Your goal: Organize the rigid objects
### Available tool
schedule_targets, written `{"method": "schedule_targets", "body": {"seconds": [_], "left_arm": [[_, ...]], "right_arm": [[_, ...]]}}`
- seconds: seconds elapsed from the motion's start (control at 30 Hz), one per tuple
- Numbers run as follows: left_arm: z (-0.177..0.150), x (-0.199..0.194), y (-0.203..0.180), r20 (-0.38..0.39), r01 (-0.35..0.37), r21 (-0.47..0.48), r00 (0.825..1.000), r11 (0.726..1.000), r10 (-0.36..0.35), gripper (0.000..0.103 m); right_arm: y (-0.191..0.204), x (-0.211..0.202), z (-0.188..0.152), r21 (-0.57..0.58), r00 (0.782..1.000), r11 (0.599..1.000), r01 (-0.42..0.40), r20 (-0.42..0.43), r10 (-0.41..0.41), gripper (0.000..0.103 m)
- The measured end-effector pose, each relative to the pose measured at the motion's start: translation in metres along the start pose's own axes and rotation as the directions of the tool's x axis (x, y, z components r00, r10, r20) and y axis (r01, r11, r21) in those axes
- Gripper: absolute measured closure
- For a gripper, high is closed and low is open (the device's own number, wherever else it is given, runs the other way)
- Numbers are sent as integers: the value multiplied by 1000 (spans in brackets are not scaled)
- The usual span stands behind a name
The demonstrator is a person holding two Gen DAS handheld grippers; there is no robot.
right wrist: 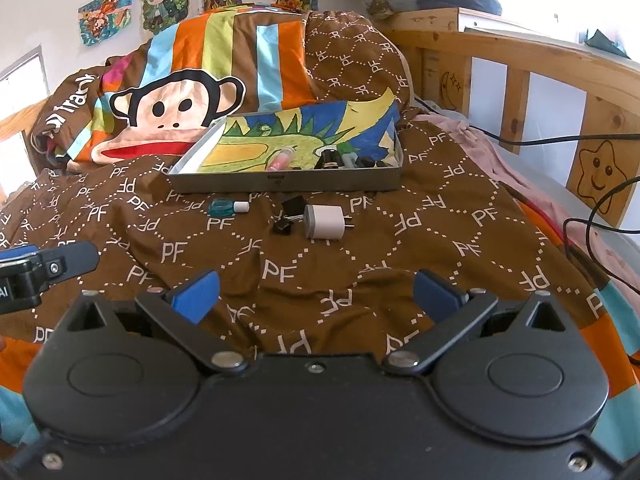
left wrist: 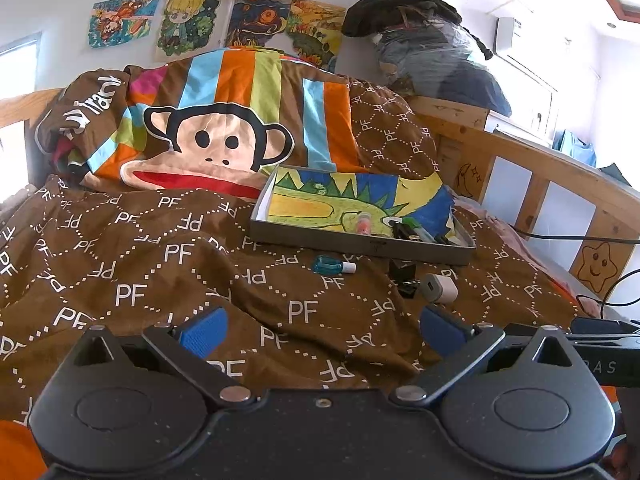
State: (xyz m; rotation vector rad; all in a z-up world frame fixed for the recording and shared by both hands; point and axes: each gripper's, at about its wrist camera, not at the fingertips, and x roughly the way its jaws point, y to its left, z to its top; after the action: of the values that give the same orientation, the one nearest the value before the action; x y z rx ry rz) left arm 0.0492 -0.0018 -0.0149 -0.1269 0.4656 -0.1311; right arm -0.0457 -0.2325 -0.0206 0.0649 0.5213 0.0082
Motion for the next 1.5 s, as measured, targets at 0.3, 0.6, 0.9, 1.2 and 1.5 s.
{"method": "schedule_targets", "body": {"seconds": [0.3,0.6,0.9,1.2,1.5], "left_arm": [[0,1,1,-4,-4,-2,1000,1000,4,1],[-1,2,2,-9,-10,0,1000,1000,10,1],[-2,4,4,-21,-36,2,999,999,36,1],[-6,9,4,-47,-65,8,997,998,65,1],[-9,17,4,-57,-64,25,996,998,66,1]], "right_arm": [[-1,9,-1,0,1000,1000,2,-13,-2,0],[0,14,-1,-1,1000,1000,-3,-20,3,0],[0,14,0,6,1000,1000,3,-5,-3,0],[4,12,3,22,1000,1000,-1,4,1,0],[4,21,15,-9,1000,1000,11,12,-11,0]]}}
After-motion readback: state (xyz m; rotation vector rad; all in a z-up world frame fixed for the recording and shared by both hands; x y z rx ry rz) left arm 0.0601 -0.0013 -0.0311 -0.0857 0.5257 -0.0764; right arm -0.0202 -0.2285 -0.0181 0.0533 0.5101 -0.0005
